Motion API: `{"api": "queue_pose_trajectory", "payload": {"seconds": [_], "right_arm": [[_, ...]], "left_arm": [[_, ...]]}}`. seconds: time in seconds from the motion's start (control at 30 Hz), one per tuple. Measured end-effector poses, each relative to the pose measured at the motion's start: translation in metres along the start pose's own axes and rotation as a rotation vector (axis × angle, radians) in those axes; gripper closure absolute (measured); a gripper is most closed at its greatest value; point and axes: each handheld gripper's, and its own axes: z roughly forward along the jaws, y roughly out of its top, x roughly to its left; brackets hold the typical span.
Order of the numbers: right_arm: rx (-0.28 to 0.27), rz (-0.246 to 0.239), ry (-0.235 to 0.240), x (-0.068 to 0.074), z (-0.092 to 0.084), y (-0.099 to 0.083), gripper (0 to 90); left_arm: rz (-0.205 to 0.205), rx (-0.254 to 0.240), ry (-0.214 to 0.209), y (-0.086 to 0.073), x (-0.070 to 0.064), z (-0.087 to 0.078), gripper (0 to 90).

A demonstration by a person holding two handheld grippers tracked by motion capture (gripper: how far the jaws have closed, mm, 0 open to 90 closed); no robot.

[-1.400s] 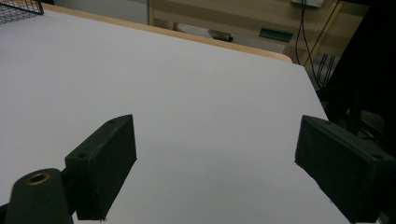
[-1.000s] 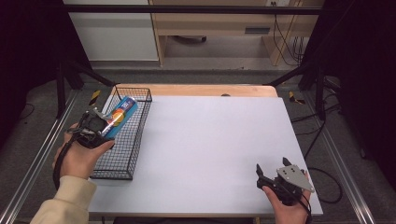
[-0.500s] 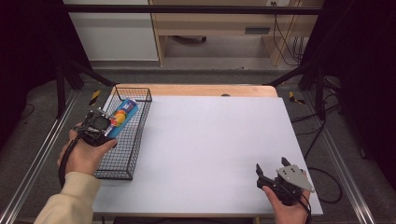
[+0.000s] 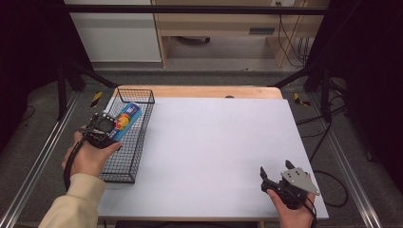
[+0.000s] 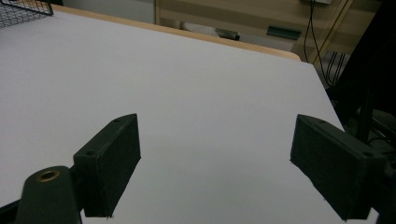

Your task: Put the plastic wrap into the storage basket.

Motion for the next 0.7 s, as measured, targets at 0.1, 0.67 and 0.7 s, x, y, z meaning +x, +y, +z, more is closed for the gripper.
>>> {"api": "queue_pose_trajectory", "payload": {"seconds": [0.1, 0.67, 0.7], "right_arm": [[0.000, 0.001, -0.001, 0.000, 0.000, 0.000, 16.1], [-0.002, 0.005, -0.003, 0.000, -0.001, 0.000, 16.8], [-0.003, 0.004, -0.004, 0.000, -0.001, 0.000, 16.9]], "left_arm": [[0.004, 0.010, 0.000, 0.002, -0.002, 0.002, 32.1], [-0.007, 0.067, -0.026, 0.008, -0.003, 0.016, 32.1], [-0.010, 0.070, -0.028, 0.008, -0.004, 0.017, 32.1]]}}
